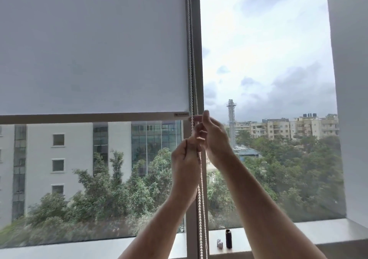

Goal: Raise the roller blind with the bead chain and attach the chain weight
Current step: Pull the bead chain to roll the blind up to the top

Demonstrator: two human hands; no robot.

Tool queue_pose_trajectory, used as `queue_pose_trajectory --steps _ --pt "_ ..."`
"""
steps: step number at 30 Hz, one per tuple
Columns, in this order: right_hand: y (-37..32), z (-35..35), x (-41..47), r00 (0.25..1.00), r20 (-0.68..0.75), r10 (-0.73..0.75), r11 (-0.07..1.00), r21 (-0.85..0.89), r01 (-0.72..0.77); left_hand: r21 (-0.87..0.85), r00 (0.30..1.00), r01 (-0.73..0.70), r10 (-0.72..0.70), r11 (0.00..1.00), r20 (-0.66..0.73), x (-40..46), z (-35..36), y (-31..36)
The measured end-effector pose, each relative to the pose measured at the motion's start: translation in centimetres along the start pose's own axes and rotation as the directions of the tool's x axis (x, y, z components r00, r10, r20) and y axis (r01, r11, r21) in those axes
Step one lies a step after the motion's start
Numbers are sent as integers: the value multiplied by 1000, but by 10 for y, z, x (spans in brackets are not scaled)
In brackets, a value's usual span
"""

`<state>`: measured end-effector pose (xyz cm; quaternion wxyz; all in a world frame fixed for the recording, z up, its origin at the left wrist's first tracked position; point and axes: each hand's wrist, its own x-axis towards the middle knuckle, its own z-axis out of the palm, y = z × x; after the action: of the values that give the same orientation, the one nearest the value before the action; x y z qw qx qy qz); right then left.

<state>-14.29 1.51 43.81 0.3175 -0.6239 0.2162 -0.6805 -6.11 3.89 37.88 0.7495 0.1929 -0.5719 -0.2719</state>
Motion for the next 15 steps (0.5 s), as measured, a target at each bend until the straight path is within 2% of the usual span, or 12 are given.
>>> queue_pose_trajectory --steps 4,8,10,12,15 --pt "-46 22 30 996 89 -11 997 72 5 54 1000 -6 7 999 -24 -5 -6 -5" --pt "-69 48 43 999 -4 -37 982 188 37 56 999 -49 49 997 3 -8 -6 -7" --pt "-67 55 40 990 -81 -118 981 144 129 88 996 -86 85 992 20 -8 -8 -9" --pt "-61 53 34 963 -128 -237 970 24 242 135 992 -121 113 983 62 -7 -14 -15" --pt "-49 45 25 918 -130 -374 924 -131 358 111 979 -94 72 989 190 -2 -28 -26"
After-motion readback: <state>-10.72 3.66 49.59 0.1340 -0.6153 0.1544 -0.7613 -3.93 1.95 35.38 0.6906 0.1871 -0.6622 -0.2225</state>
